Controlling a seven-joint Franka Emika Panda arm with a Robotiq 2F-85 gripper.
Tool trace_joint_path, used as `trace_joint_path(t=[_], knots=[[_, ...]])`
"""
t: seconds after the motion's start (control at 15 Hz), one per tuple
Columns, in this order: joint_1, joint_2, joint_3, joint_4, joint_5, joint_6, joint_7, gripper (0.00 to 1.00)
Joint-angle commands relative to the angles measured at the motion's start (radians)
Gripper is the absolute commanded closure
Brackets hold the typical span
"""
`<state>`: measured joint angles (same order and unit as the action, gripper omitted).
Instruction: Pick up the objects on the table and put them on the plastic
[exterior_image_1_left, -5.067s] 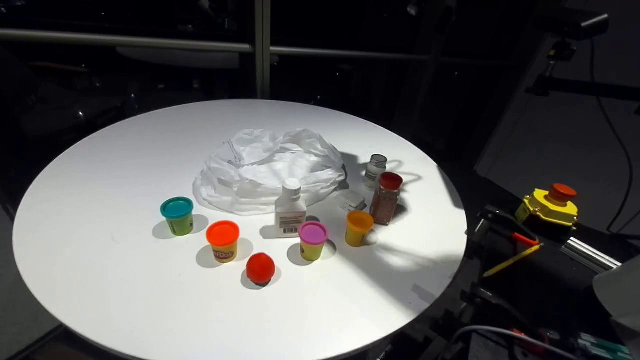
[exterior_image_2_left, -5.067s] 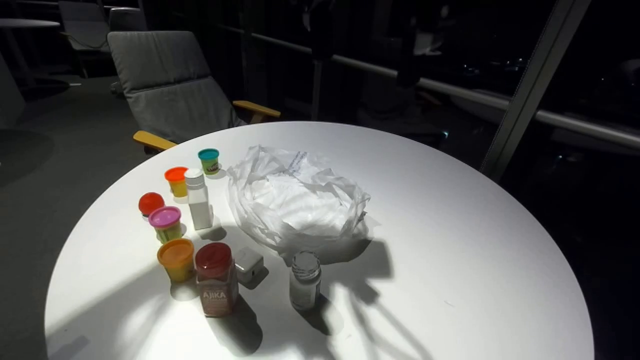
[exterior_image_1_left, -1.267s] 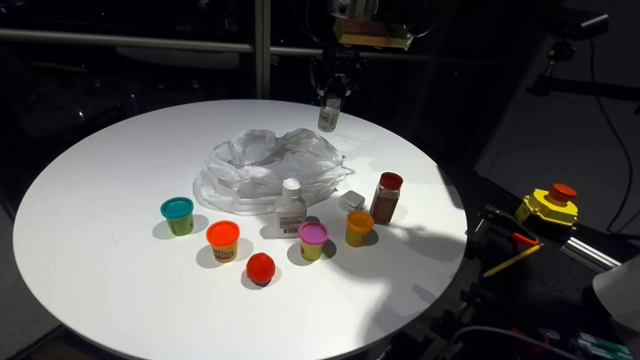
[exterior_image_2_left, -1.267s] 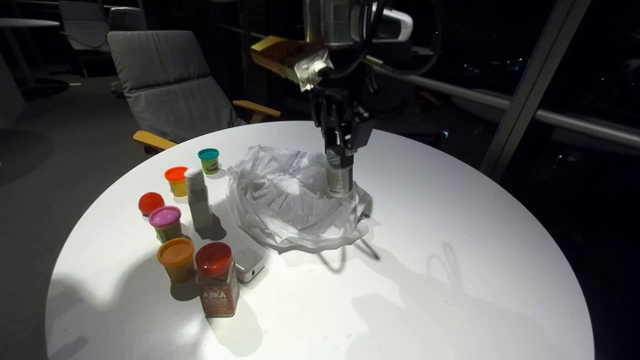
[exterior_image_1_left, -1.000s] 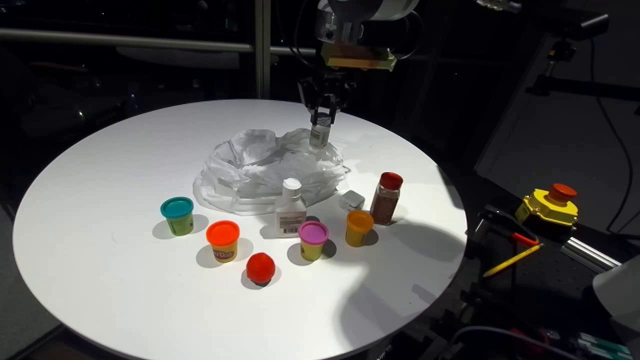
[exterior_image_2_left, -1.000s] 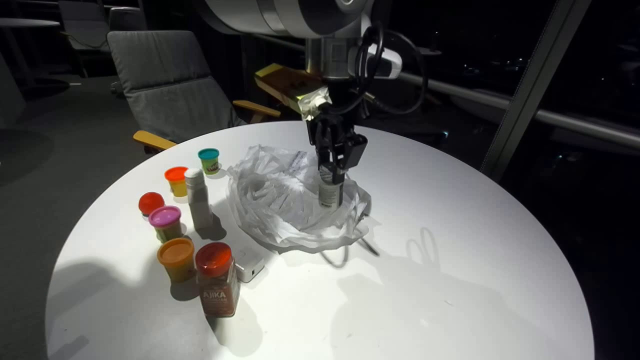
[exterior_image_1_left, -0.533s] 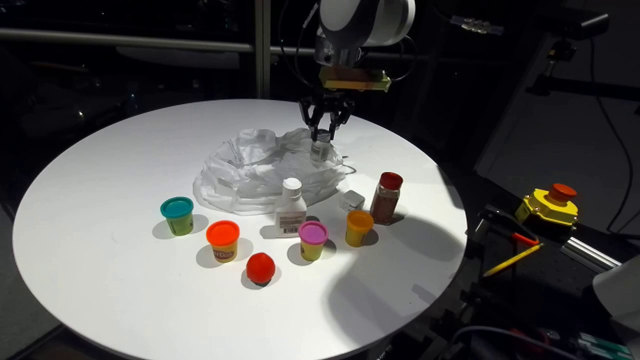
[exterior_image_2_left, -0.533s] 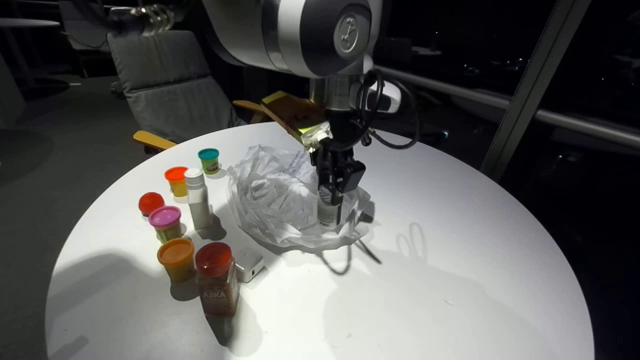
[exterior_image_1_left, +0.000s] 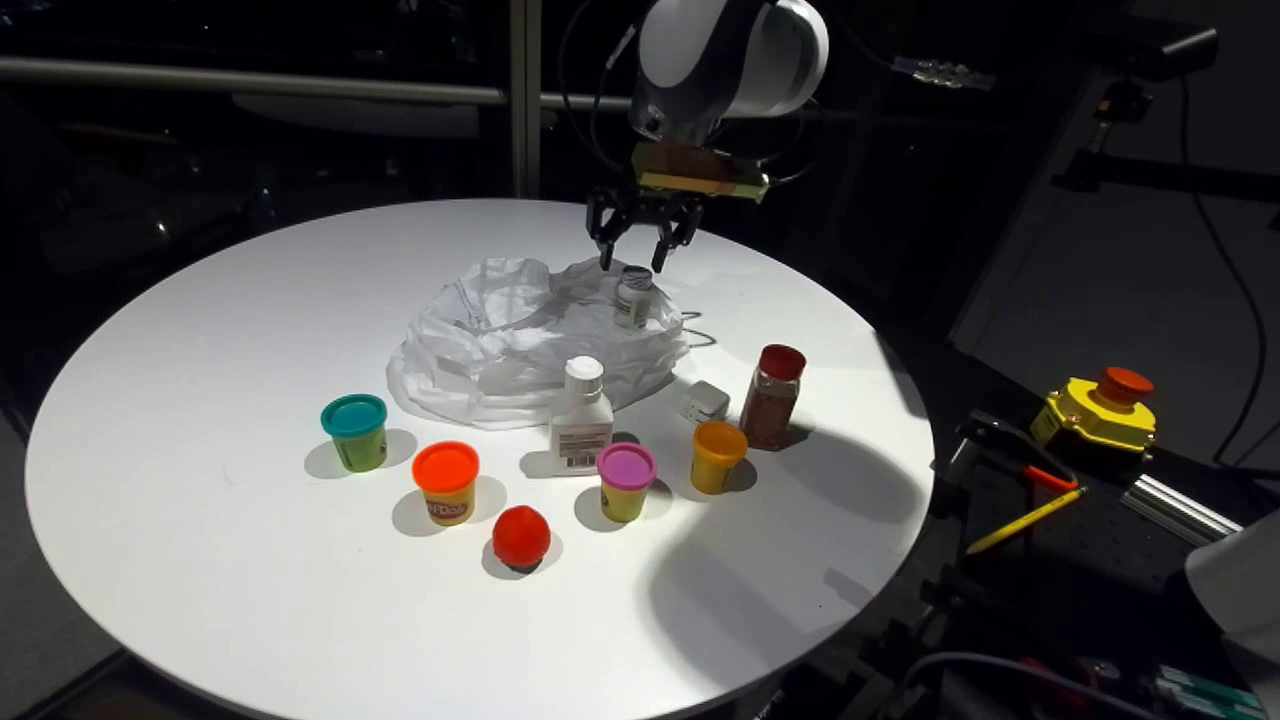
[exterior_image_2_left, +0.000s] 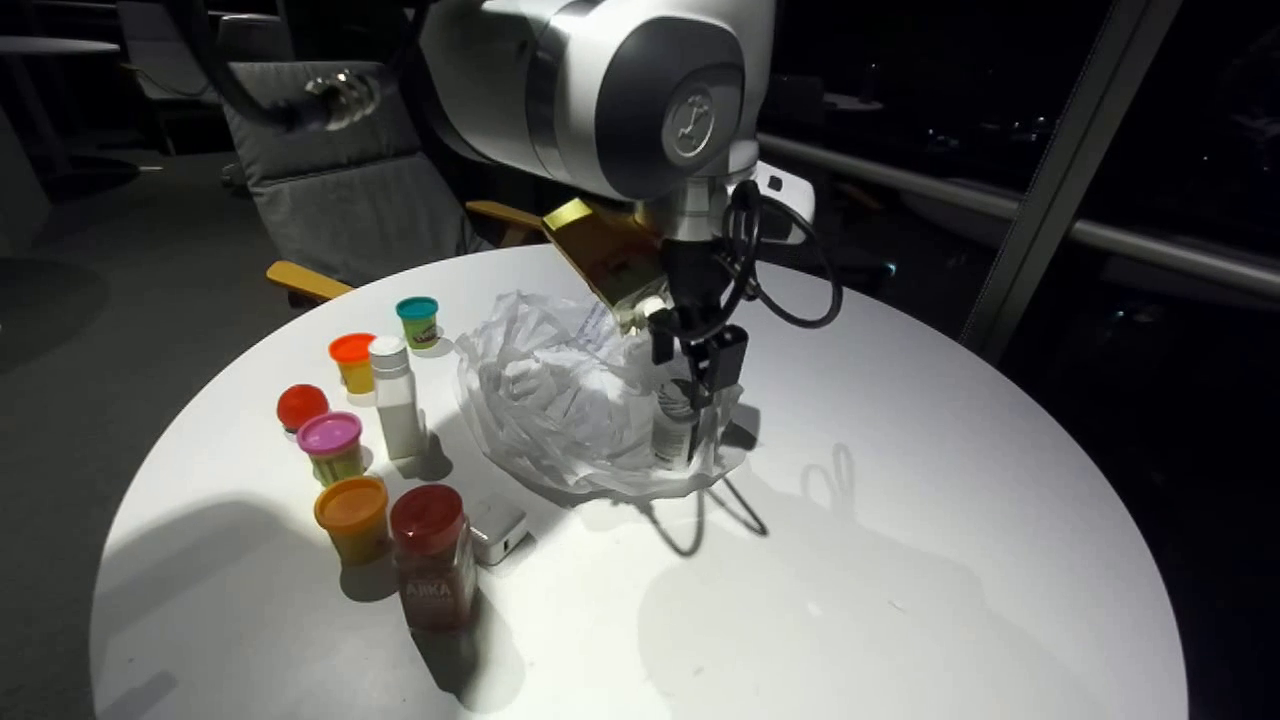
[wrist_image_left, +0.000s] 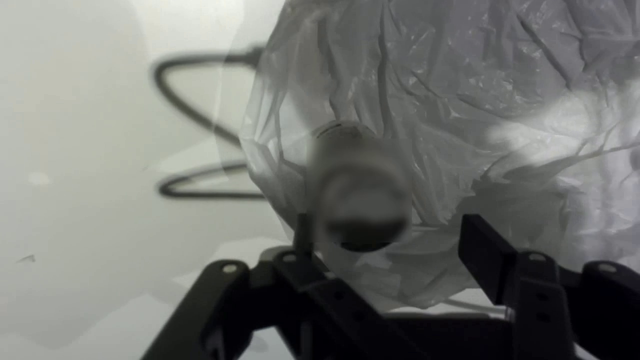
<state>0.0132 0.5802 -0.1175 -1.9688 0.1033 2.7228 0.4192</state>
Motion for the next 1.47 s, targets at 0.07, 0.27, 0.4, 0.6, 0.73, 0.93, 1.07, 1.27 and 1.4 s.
trace_joint_path(t=[0.07, 0.27, 0.4, 0.6, 0.73, 0.93, 1.07, 1.27, 1.4], knots=[[0.196, -0.176, -0.157, -0.155, -0.185, -0.004, 0.121, 0.00], [0.254, -0.258, -0.174, -0.249, -0.271, -0.025, 0.188, 0.00], [0.280, -0.318, -0.178, -0.322, -0.327, -0.041, 0.264, 0.00], [0.268, -0.407, -0.148, -0.422, -0.381, -0.064, 0.342, 0.00], [0.221, -0.466, -0.090, -0.481, -0.343, -0.097, 0.292, 0.00], [0.150, -0.516, -0.011, -0.532, -0.223, -0.151, 0.201, 0.00], [0.114, -0.527, 0.026, -0.546, -0.140, -0.184, 0.138, 0.00], [0.072, -0.519, 0.048, -0.548, -0.059, -0.219, 0.067, 0.00], [0.050, -0.494, 0.049, -0.536, -0.030, -0.233, 0.040, 0.00]])
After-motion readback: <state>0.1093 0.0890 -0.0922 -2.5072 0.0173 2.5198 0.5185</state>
